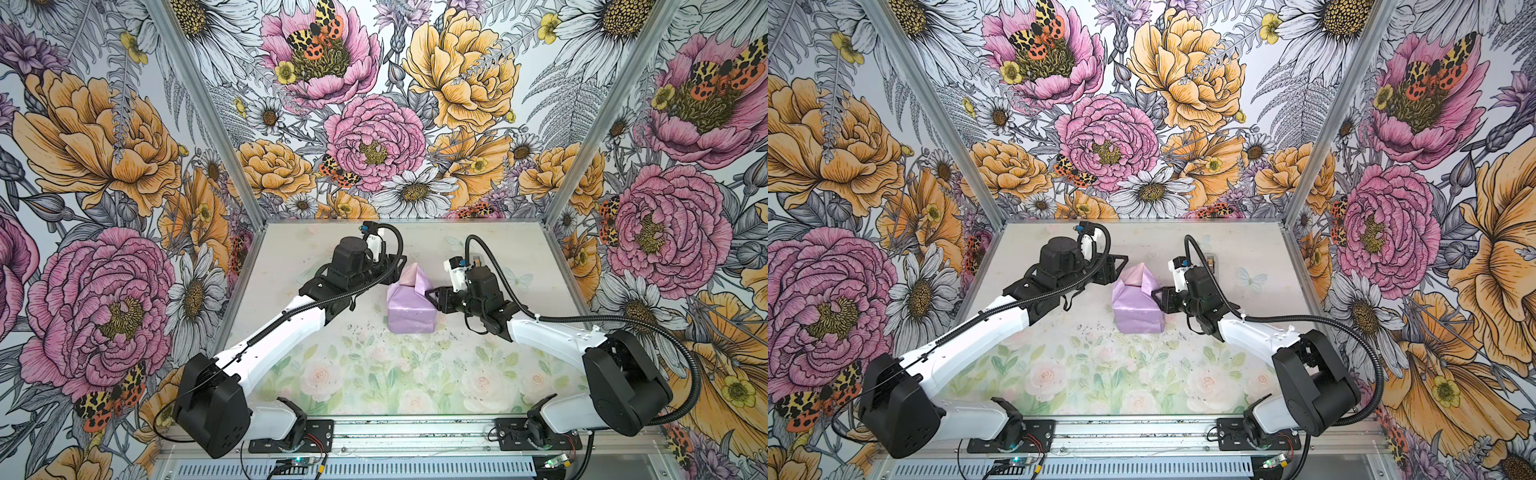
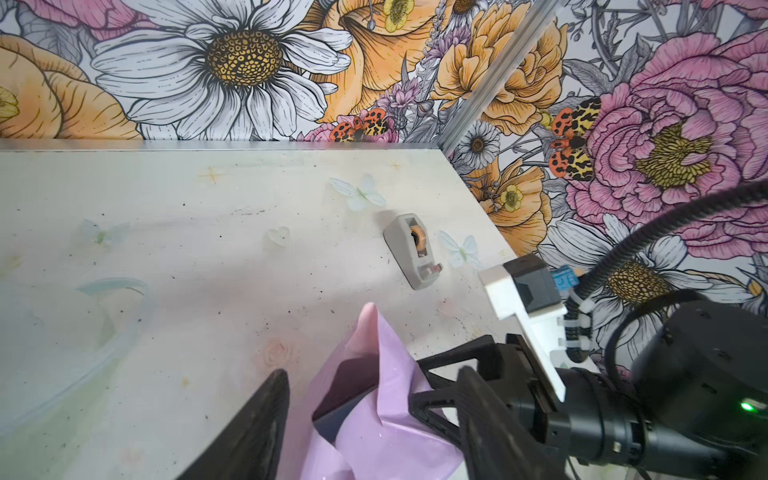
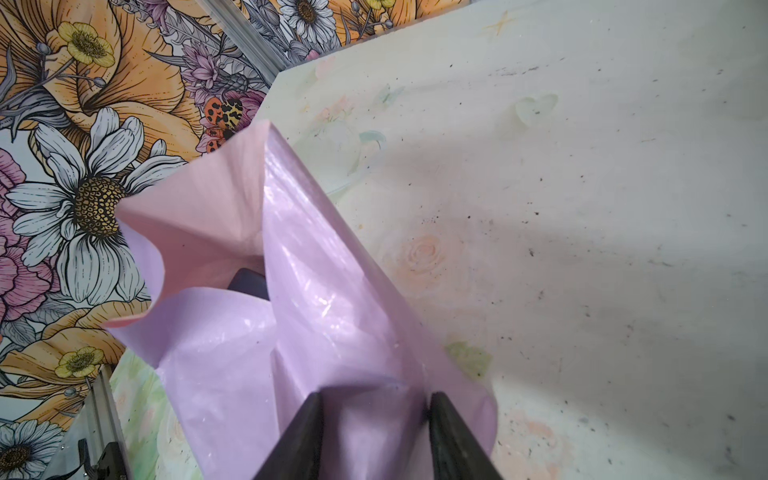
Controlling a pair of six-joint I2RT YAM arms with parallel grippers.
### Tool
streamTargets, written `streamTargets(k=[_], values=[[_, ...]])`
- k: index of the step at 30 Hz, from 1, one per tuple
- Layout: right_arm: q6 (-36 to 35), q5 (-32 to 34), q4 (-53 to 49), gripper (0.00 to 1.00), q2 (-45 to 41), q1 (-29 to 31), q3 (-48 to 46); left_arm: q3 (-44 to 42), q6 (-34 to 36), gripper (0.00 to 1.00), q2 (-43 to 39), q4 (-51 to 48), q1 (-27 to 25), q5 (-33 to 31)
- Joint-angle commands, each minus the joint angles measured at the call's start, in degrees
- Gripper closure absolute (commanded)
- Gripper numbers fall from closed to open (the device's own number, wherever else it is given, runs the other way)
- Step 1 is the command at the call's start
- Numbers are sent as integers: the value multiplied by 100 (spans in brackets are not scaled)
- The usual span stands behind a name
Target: Wrap the gift box in paper
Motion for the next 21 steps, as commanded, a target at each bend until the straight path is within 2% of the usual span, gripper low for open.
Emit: streamTargets(k=[1, 6, 11, 21], values=[[-216, -97, -760, 57, 211, -19, -18, -442, 9, 35, -109, -247, 291, 551], [-209, -51, -744, 57, 203, -36, -23, -1244, -185, 34, -517, 610, 284, 1134], [-179, -47, -710, 57, 176, -37, -38, -1523, -268, 34, -391, 662, 156, 914], [-157, -29, -636, 57, 82, -54, -111, -1663, -448, 39, 88, 898, 131, 489]])
